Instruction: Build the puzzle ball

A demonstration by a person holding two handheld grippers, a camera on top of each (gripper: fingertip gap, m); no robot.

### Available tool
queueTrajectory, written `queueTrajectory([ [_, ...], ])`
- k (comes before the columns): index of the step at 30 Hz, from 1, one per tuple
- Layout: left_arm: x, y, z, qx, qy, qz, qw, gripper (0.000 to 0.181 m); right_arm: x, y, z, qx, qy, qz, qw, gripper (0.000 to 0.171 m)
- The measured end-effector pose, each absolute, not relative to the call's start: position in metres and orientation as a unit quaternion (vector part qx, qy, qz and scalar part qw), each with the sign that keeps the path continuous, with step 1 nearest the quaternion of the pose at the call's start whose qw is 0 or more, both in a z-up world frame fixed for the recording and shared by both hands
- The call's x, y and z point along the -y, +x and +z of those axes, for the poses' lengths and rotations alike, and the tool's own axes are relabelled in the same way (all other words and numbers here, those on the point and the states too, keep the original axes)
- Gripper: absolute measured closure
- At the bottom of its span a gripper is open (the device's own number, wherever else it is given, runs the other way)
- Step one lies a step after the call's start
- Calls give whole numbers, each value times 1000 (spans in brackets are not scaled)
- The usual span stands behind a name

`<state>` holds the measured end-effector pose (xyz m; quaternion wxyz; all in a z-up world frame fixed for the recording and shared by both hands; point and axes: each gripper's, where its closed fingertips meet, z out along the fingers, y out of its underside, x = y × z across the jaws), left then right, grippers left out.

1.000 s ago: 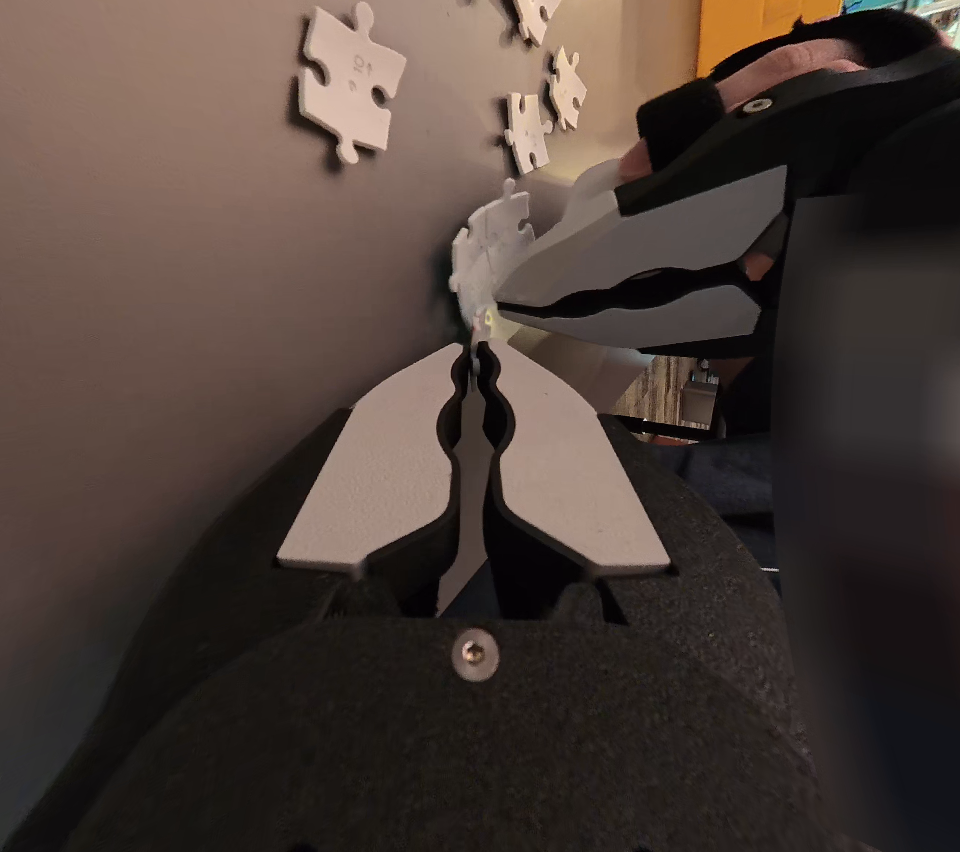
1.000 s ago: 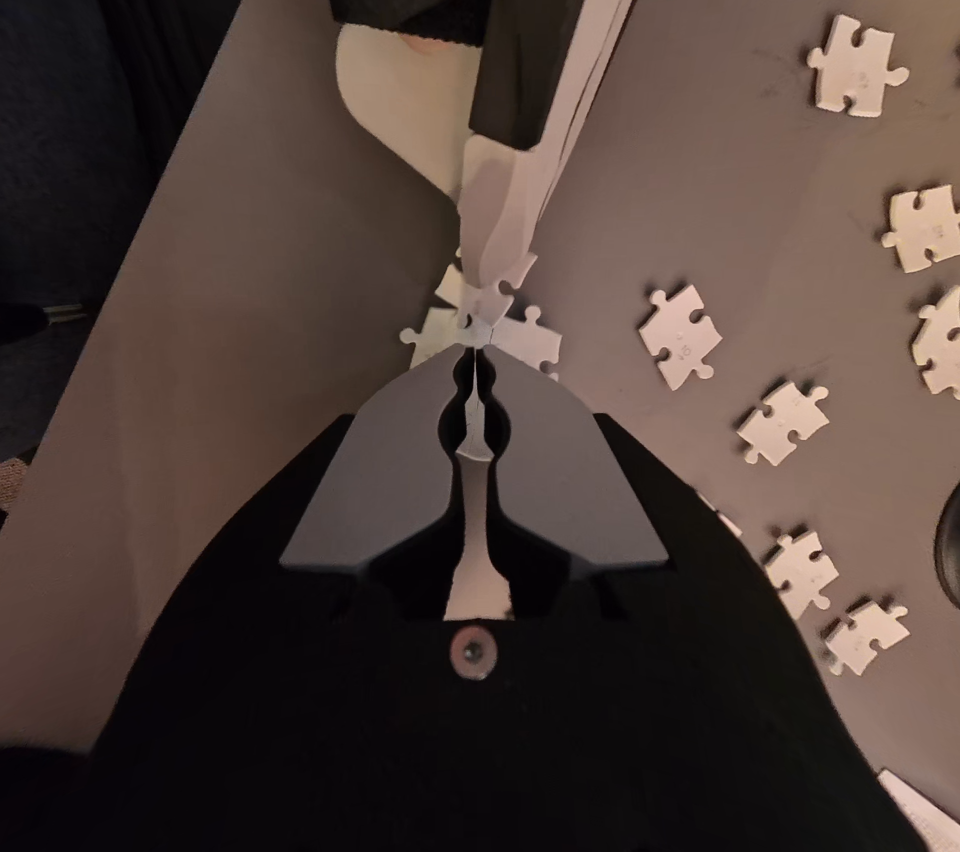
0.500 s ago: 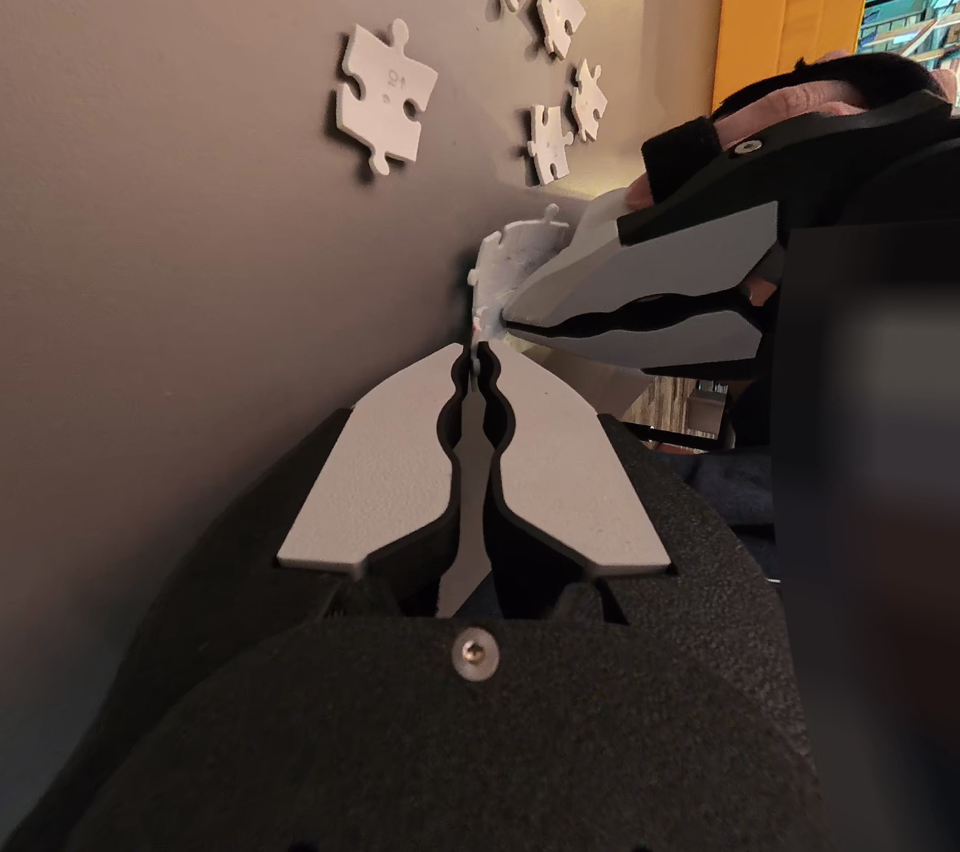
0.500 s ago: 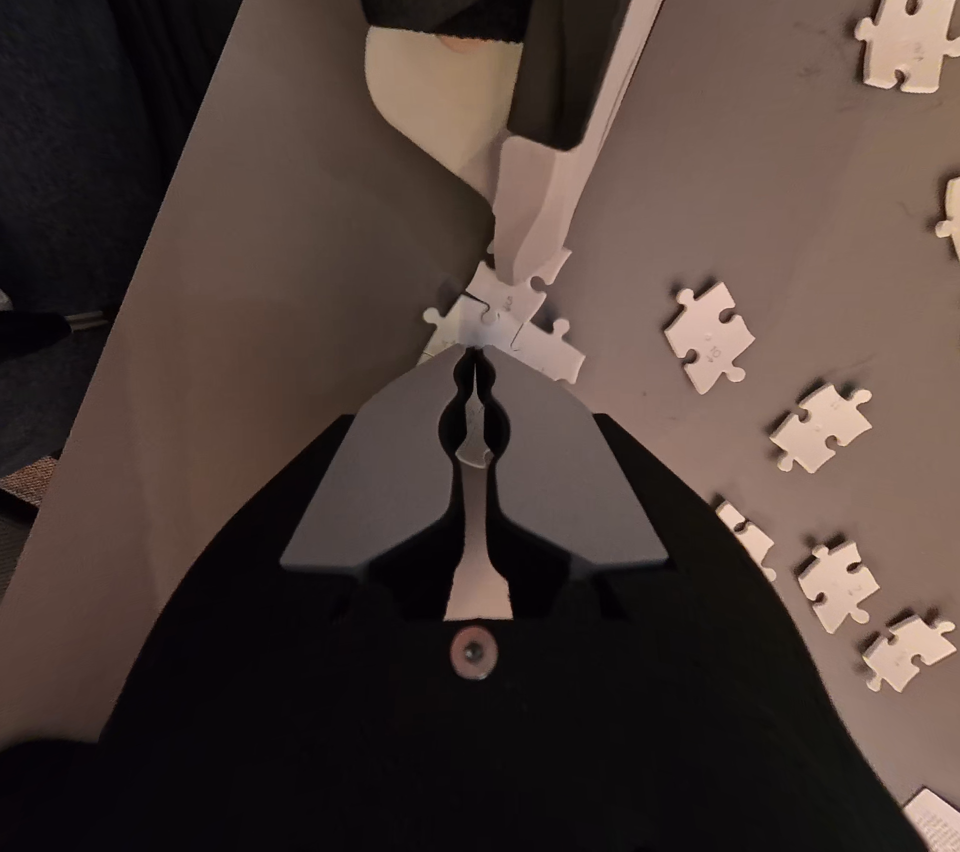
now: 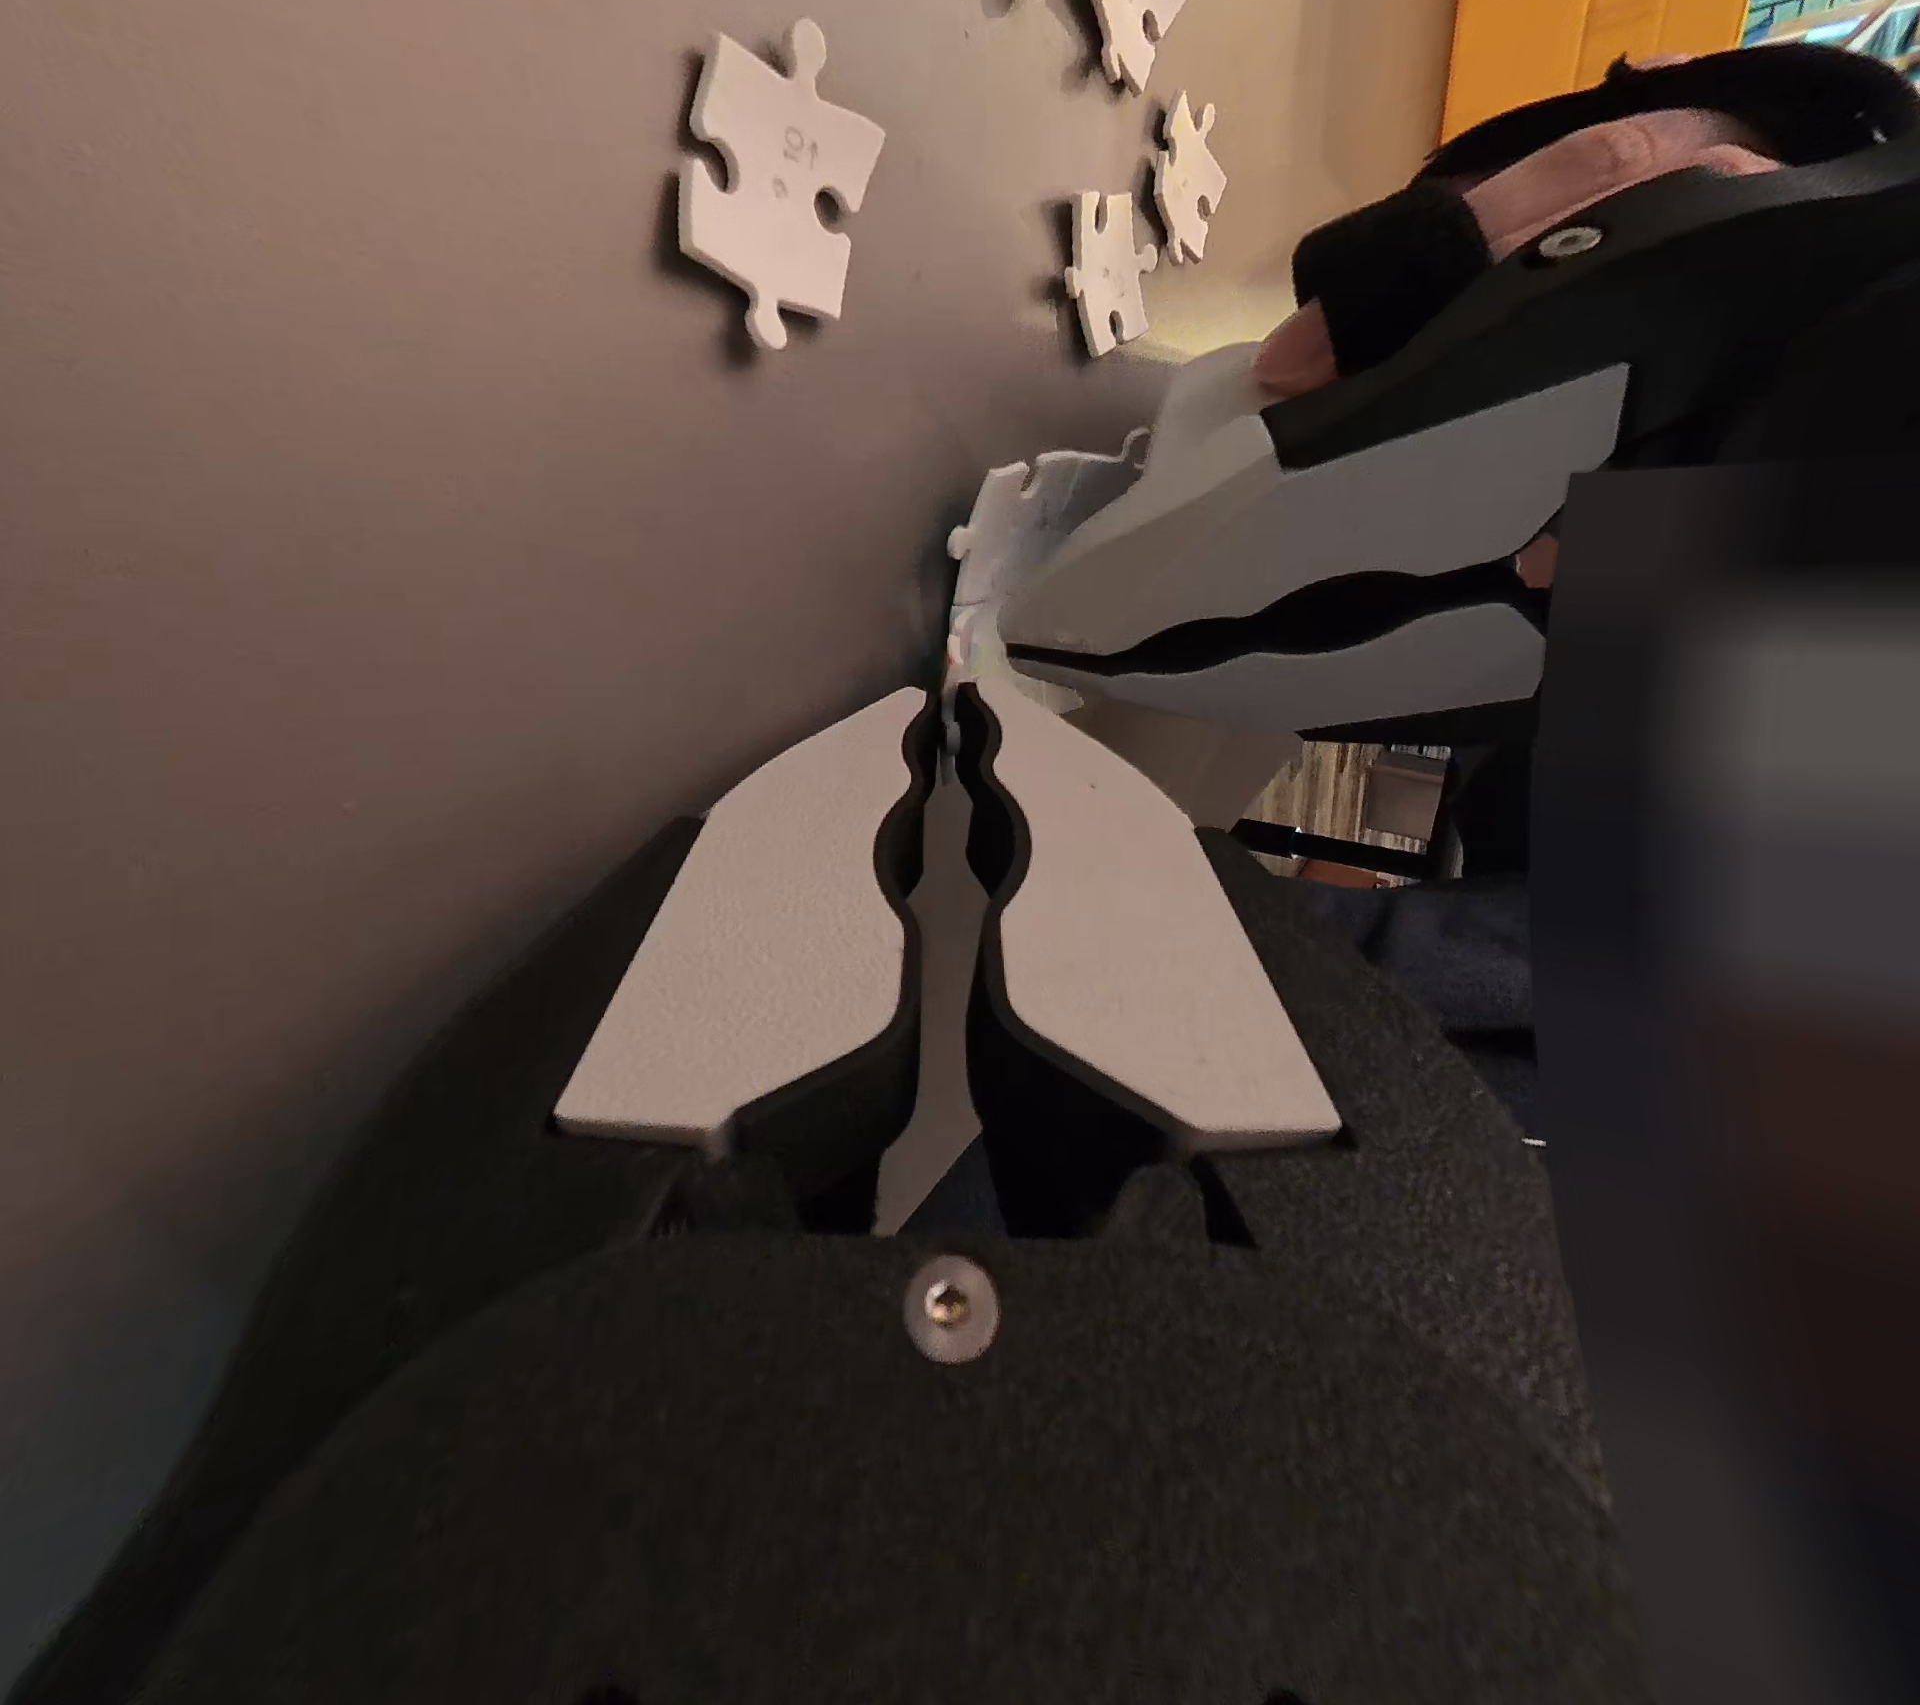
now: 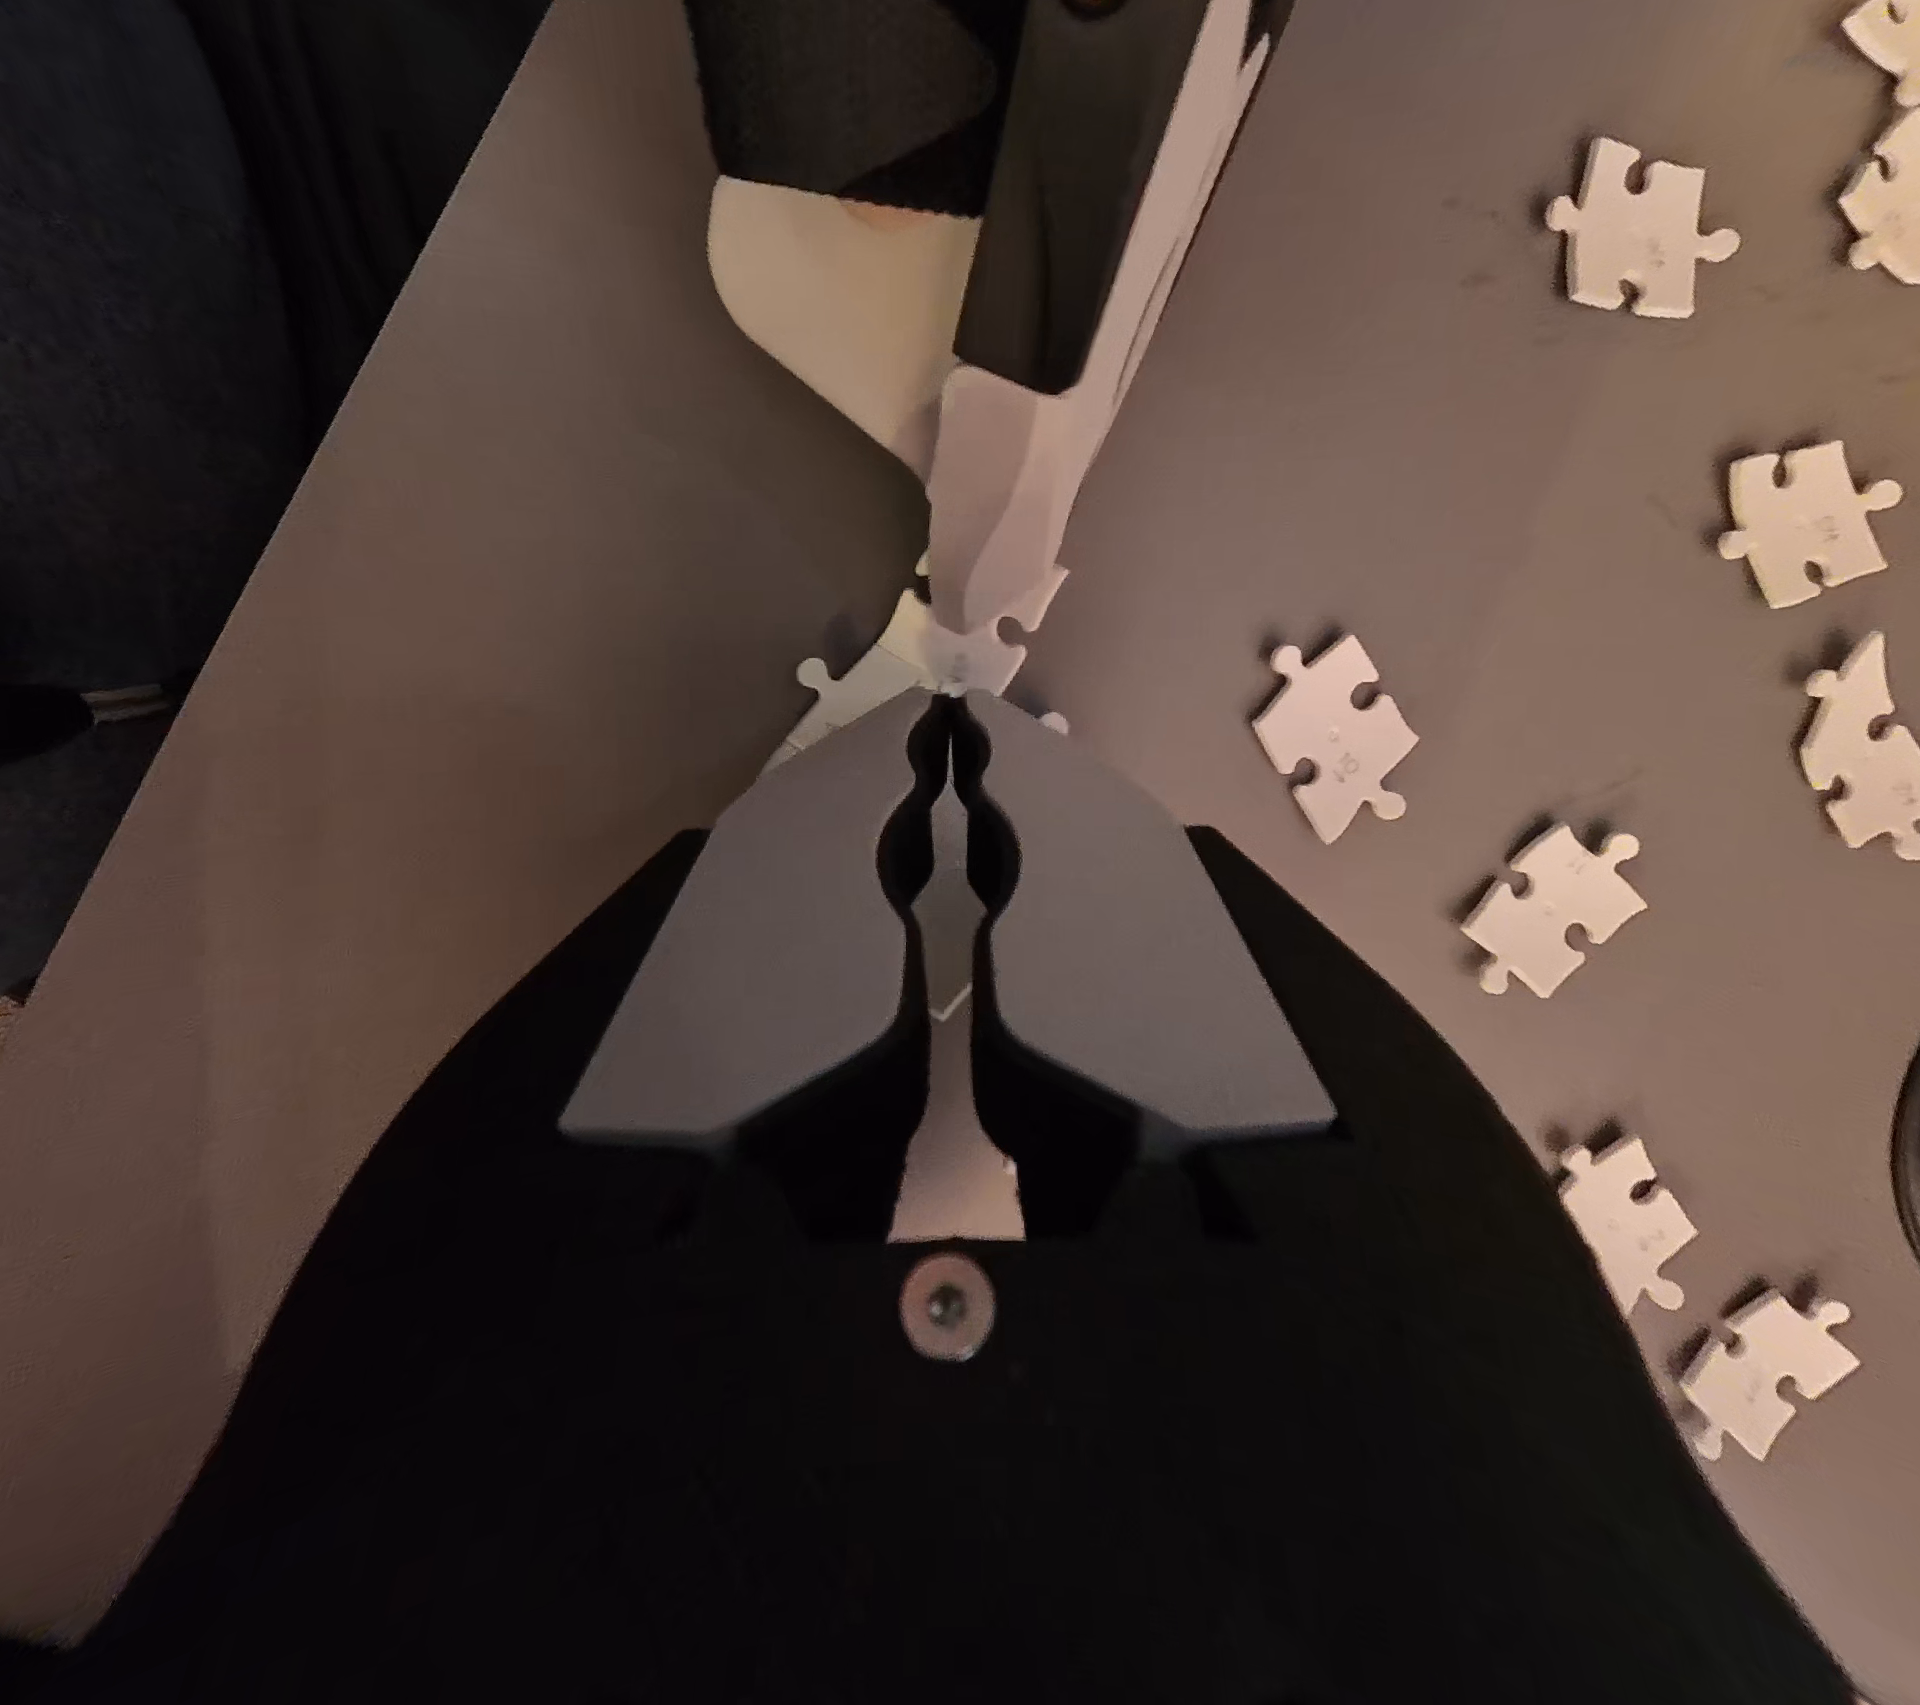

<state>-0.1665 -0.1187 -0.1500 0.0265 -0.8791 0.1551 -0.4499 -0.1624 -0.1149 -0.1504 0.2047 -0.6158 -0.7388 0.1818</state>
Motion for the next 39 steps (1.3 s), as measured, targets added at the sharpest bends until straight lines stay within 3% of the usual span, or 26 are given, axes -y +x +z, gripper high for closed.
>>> queueTrajectory([
  [16, 117, -166, -151, -162, -875, -456, 21, 178, 118, -165, -156, 738, -617, 191, 195, 170],
  [23, 119, -165, -146, -171, -867, -468, 12, 164, 118, -165, -156, 735, -621, 192, 193, 170],
  [29, 101, -183, -146, -193, -895, -393, 80, 162, 118, -165, -156, 733, -623, 194, 192, 170],
  [39, 107, -175, -151, -246, -899, -349, 96, 168, 118, -165, -156, 729, -629, 191, 192, 170],
])
